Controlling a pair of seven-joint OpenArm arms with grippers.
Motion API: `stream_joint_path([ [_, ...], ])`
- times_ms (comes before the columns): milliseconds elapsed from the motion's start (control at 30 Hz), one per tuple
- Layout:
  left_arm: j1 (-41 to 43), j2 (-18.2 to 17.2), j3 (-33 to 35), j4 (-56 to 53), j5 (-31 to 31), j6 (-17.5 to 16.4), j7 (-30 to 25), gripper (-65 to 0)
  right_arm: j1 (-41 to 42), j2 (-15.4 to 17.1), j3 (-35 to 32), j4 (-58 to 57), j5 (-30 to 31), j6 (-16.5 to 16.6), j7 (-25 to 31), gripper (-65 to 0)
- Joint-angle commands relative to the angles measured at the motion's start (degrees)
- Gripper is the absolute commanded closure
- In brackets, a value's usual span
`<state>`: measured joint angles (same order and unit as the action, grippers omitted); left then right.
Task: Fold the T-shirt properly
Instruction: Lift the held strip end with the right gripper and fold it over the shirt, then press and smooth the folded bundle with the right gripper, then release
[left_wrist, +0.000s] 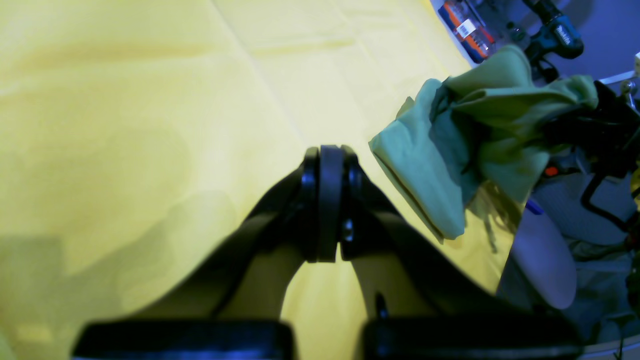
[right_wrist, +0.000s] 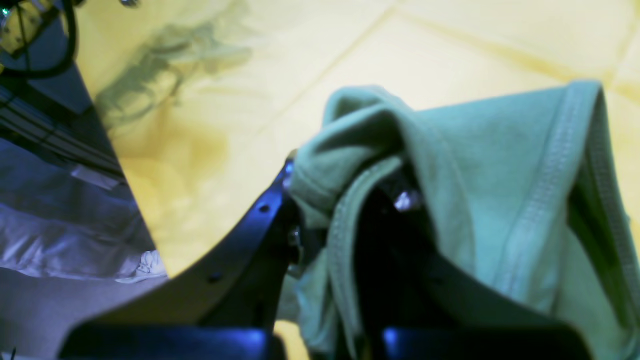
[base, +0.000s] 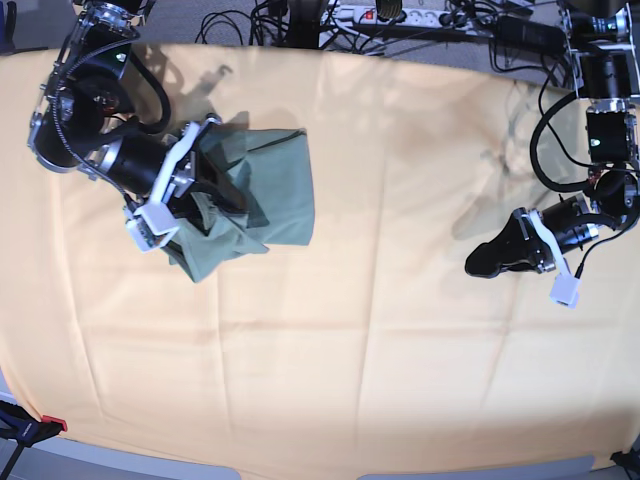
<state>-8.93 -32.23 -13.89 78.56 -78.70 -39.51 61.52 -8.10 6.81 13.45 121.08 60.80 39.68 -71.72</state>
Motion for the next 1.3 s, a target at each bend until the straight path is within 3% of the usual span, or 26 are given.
stream_joint_path([
  [0, -1.09, -1.11, -0.48, 0.83, -1.73, -0.49, -1.05, 0.0, 0.48, 0.33, -1.51, 0.9, -0.37, 0.32, 2.82, 0.0],
  [233, -1.11, -1.09, -0.48, 0.83, -1.75, -0.49, -1.09, 0.0, 0.55, 0.35, -15.26, -1.64, -13.11, 0.32, 13.62, -0.1],
  [367, -1.11, -1.09, -0.48, 0.83, -1.75, -0.49, -1.11, 0.0, 2.27, 0.37, -19.21, -1.66, -16.06, 0.32, 14.05, -40.5],
  [433, -1.11, -1.11, -0.48, 0.83, -1.73, -0.49, -1.11, 0.0, 3.23, 0.35, -19.52, -1.09, -14.69, 0.32, 13.9, -48.1],
  [733, -1.14, -1.07, -0.48, 0.83, -1.77, -0.49, -1.55, 0.0, 4.22, 0.37, -19.43, 4.39, -2.99, 0.32, 11.23, -48.0],
  [900, -1.29, -1.14, -0.48, 0.83, -1.75, -0.49, -1.51, 0.0, 6.01, 1.2, -17.81, 6.16, -13.51, 0.32, 6.4, -47.6],
  [967, -1.27, -1.14, -0.48, 0.83, -1.75, -0.49, -1.46, 0.0, 5.95, 2.21, -15.32, 6.51, -14.32, 0.32, 6.8, -40.4],
  [1033, -1.29, -1.14, -0.48, 0.83, -1.77, -0.49, -1.49, 0.0, 5.49, 3.28, -12.61, 6.62, -13.11, 0.32, 6.23, -27.2],
  [1100, -1.29, -1.11, -0.48, 0.83, -1.73, -0.49, -1.49, 0.0, 4.2, 4.72, -10.4, 6.99, -5.75, 0.32, 2.75, -23.6],
  [1200, -1.29, -1.11, -0.48, 0.83, -1.73, -0.49, -1.51, 0.0, 1.25, 5.75, -9.09, 8.66, 6.95, 0.32, -1.6, -30.5],
  [1267, -1.27, -1.11, -0.48, 0.83, -1.7, -0.49, -1.51, 0.0, -0.63, 5.77, -9.38, 9.86, 9.99, 0.32, -3.52, -36.0],
])
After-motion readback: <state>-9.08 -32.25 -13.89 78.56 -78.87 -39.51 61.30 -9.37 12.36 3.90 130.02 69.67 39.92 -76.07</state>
